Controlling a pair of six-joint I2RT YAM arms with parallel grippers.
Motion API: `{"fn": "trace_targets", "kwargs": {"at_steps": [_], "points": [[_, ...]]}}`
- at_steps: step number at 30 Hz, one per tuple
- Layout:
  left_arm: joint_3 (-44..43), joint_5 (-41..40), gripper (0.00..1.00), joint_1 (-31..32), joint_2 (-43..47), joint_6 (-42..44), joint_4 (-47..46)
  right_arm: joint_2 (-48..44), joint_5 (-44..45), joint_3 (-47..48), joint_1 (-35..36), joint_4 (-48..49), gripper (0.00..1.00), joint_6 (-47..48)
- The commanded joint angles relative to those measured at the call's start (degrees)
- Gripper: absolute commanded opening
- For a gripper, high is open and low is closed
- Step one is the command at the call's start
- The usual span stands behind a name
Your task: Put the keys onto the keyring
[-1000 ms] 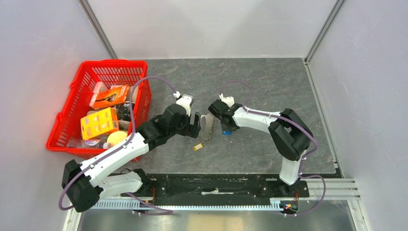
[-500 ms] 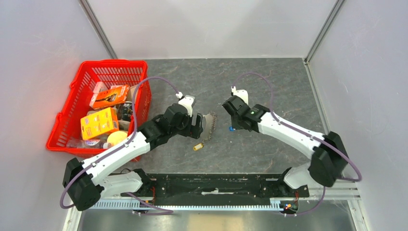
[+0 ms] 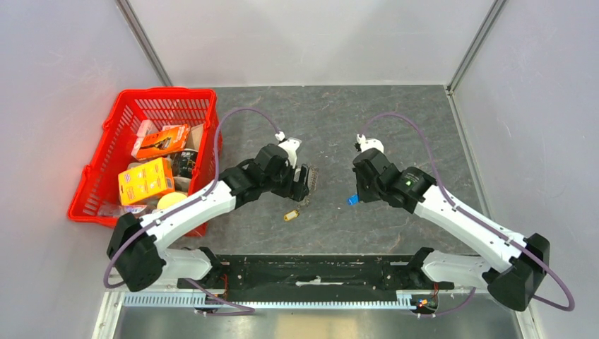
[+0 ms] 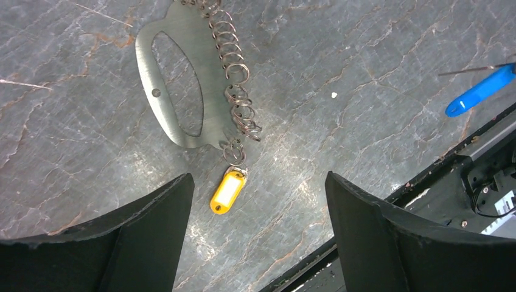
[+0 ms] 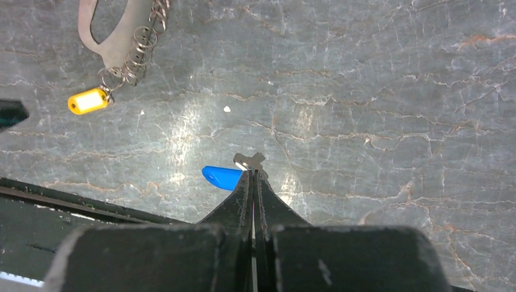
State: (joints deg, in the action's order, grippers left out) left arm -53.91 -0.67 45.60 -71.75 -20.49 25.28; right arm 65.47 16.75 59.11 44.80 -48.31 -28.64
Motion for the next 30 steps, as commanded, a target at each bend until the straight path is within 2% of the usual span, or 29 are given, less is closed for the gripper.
{"fn": "trace_targets", "kwargs": {"at_steps": [1, 4, 10, 12, 17, 30], "points": [[-3.13, 1.94, 0.83, 0.01, -4.07, -1.80, -1.11, -2.73, -2.15, -1.91, 0.29, -1.08, 0.00, 0.55], [-2.55, 0.01, 0.76, 0.46, -6.19, -3.78, -1.04, -3.71, -2.76, -3.09, 0.34, -1.07, 0.00, 0.45], [-0.24, -4.48, 0.70, 1.24, -8.70, -7.30, -0.42, -5.57, -3.22, -4.70, 0.30, -0.91, 0.00, 0.53], [-0.06, -4.31, 0.62, 1.49, -9.93, -7.93, -1.11, -5.76, -3.62, -5.05, 0.38, -0.50, 0.00, 0.40], [-0.14, -3.35, 0.51, 1.94, -13.09, -8.85, -2.69, -6.18, -4.96, -5.97, 0.38, 0.33, 0.00, -0.11], [-0.69, -1.91, 0.42, 1.94, -19.49, -11.24, -6.73, -6.83, -5.28, -6.80, 0.72, 0.40, 0.00, -0.67]]}}
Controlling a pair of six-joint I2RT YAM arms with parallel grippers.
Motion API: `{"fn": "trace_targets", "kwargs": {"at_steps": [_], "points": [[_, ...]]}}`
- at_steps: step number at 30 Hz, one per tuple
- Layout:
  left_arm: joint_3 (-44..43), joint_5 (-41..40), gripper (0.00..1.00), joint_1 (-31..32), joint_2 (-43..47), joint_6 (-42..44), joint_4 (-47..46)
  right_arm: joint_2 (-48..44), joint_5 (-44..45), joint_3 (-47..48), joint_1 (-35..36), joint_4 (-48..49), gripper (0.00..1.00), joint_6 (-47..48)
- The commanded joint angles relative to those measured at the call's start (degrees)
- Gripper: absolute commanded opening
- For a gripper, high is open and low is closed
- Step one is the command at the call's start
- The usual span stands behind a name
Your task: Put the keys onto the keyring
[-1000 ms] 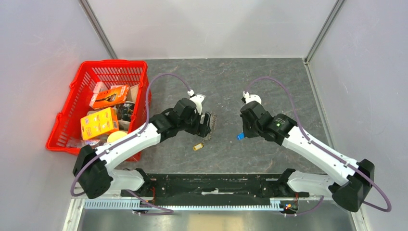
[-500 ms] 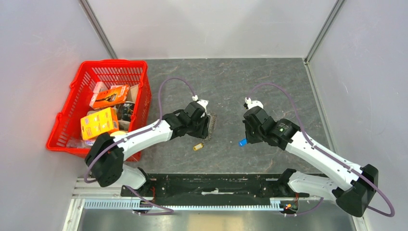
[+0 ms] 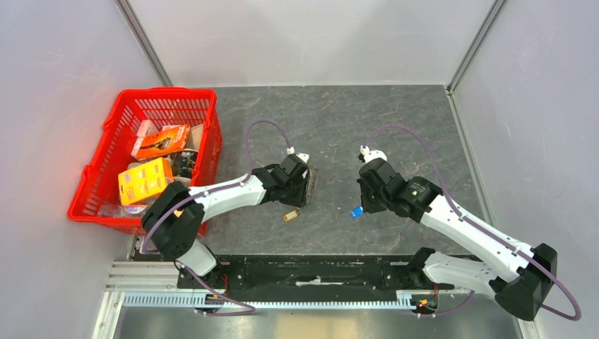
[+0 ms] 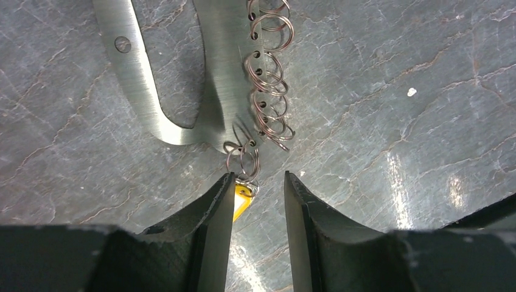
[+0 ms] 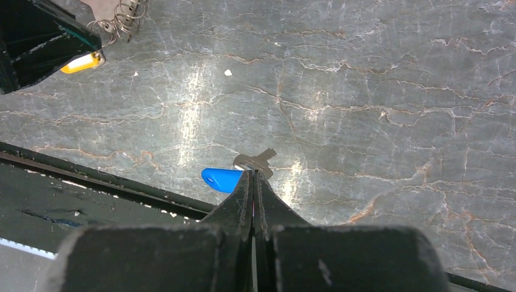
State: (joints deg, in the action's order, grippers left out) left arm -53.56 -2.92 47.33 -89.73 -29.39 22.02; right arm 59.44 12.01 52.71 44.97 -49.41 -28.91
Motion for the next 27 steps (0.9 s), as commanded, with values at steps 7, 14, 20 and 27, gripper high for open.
{"fn": "trace_targets", "kwargs": {"at_steps": [7, 14, 20, 27], "points": [[-2.25, 0.53, 0.37, 0.22, -3.62, -2.08, -3.91, -0.98, -0.63, -0.41, 0.72, 1.46, 0.00, -0.39], [-2.21, 0.35, 0.32, 0.21, -3.90, -1.94, -3.92, -0.93, -0.58, -0.40, 0.82, 1.51, 0.00, -0.51], [-1.31, 0.38, 0.28, 0.19, -4.03, -2.09, -4.42, -1.11, -0.54, -0.40, 1.00, 1.51, 0.00, -0.78], [-0.93, 0.45, 0.25, 0.18, -4.50, -2.17, -4.79, -1.35, -0.44, -0.41, 1.12, 1.42, 0.00, -0.87]]}}
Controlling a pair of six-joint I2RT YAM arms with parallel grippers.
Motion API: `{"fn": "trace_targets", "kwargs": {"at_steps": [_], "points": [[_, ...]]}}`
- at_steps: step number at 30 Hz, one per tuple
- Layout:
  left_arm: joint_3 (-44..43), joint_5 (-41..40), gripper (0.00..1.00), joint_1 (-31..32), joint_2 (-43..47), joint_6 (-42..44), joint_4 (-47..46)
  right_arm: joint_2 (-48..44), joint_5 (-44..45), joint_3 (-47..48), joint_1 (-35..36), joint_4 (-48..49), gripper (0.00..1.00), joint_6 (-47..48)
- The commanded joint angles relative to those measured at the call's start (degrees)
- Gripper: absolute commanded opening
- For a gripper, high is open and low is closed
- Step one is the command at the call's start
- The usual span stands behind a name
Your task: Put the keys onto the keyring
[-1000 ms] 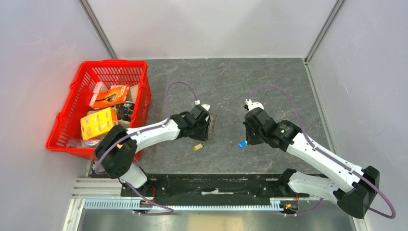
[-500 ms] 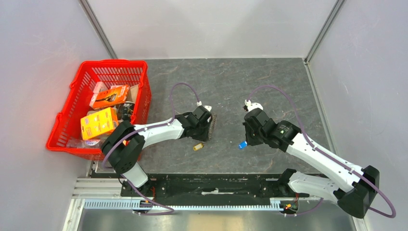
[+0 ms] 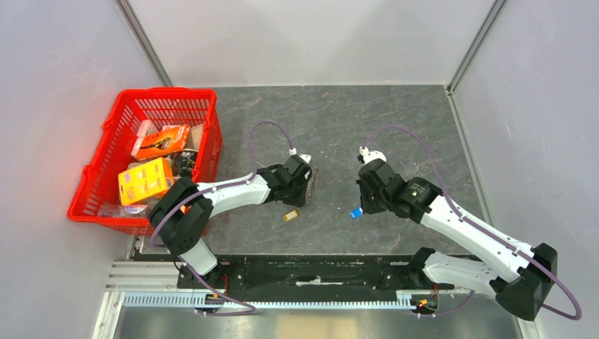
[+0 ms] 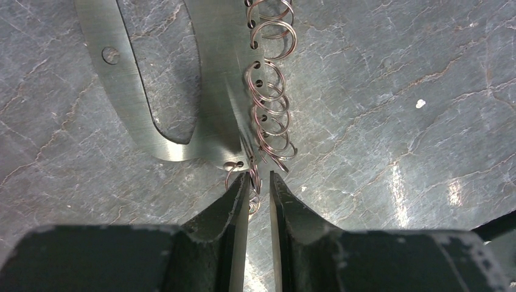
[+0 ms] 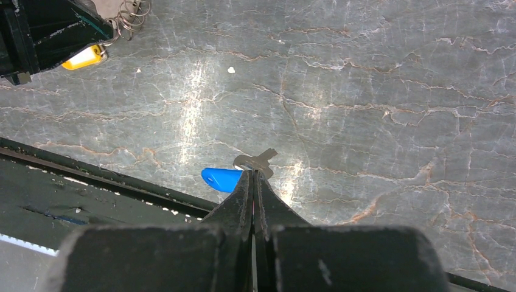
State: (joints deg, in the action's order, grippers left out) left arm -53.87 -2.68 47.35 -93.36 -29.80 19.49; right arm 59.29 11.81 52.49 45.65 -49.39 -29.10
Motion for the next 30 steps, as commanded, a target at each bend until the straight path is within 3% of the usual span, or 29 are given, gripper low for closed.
{"fn": "trace_targets", "kwargs": {"at_steps": [1, 19, 25, 30], "points": [[-0.56, 0.29, 0.24, 0.18, -1.02, -1.79, -2.41, -1.23, -0.30, -0.19, 0.49, 1.40, 0.00, -0.67], [-0.09, -0.21, 0.13, 0.11, -1.57, -1.49, -2.62, -1.18, -0.19, 0.14, 0.67, 1.31, 0.00, -0.70], [0.37, -4.73, 0.28, 0.11, 1.04, -0.57, 0.47, -1.35, -0.12, 0.42, 0.71, 1.14, 0.00, -0.59], [1.57, -7.90, 0.32, 0.11, 5.51, -0.02, 2.30, -1.19, -0.12, 0.77, 0.89, 1.13, 0.00, -0.52]]}}
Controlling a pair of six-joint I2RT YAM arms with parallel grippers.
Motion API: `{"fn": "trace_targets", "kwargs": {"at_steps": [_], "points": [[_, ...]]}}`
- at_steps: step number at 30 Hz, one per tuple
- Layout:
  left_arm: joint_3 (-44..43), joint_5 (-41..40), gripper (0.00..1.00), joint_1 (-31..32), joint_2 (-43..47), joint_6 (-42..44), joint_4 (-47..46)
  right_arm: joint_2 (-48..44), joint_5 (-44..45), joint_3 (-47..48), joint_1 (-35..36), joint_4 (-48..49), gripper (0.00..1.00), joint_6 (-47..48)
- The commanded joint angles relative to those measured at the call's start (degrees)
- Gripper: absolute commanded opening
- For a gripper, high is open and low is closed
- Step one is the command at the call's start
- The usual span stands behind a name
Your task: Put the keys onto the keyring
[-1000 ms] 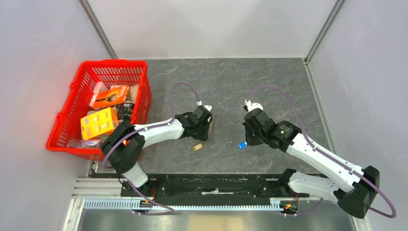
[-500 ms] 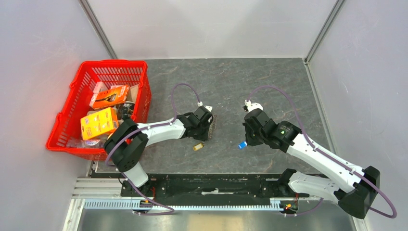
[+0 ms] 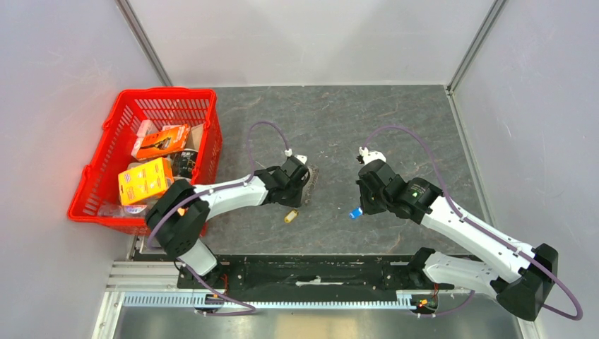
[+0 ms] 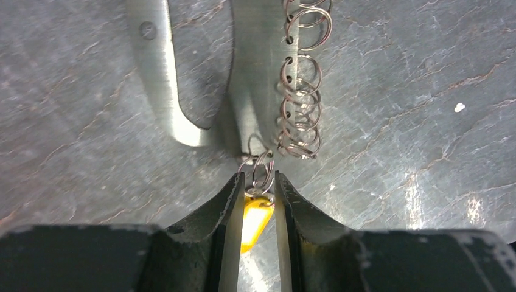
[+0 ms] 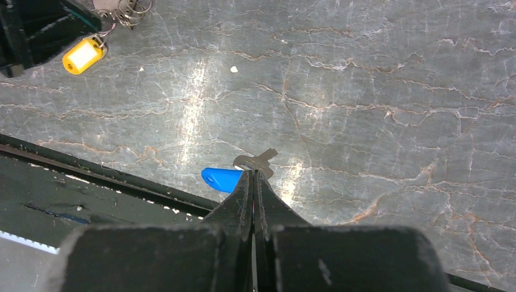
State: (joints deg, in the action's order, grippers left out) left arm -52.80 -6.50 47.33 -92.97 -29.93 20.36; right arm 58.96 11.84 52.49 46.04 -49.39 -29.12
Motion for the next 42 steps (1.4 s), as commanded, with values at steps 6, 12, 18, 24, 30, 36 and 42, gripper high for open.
{"fn": "trace_targets", "kwargs": {"at_steps": [6, 12, 18, 24, 30, 36, 42], "points": [[0.24, -0.60, 0.32, 0.13, 7.61, -0.99, 0.64, -0.60, -0.23, 0.80, 0.80, 1.53, 0.00, -0.64], [-1.11, 3.32, 0.33, 0.22, 5.54, -1.93, -1.60, -0.75, -0.17, 0.49, 0.91, 1.63, 0.00, -0.89], [-3.59, 3.94, 0.32, 0.22, 2.52, 0.54, -2.72, -1.34, -0.15, -0.26, 0.98, 1.60, 0.00, -0.94], [-5.34, 6.23, 0.31, 0.22, 1.43, 6.06, -3.51, -1.74, -0.18, -0.48, 1.06, 1.57, 0.00, -0.91], [-5.45, 4.20, 0.32, 0.09, 2.26, 10.22, -3.65, -1.61, -0.09, -0.54, 1.07, 1.57, 0.00, -0.80], [-10.11, 3.27, 0.39, 0.04, 0.47, 10.74, -2.70, -1.69, -0.21, -0.64, 1.06, 1.83, 0.00, -0.93], [-17.67, -0.69, 0.49, -0.65, -4.19, 12.71, 1.20, -2.52, -0.10, -0.98, 1.06, 1.59, 0.00, -0.84]]}}
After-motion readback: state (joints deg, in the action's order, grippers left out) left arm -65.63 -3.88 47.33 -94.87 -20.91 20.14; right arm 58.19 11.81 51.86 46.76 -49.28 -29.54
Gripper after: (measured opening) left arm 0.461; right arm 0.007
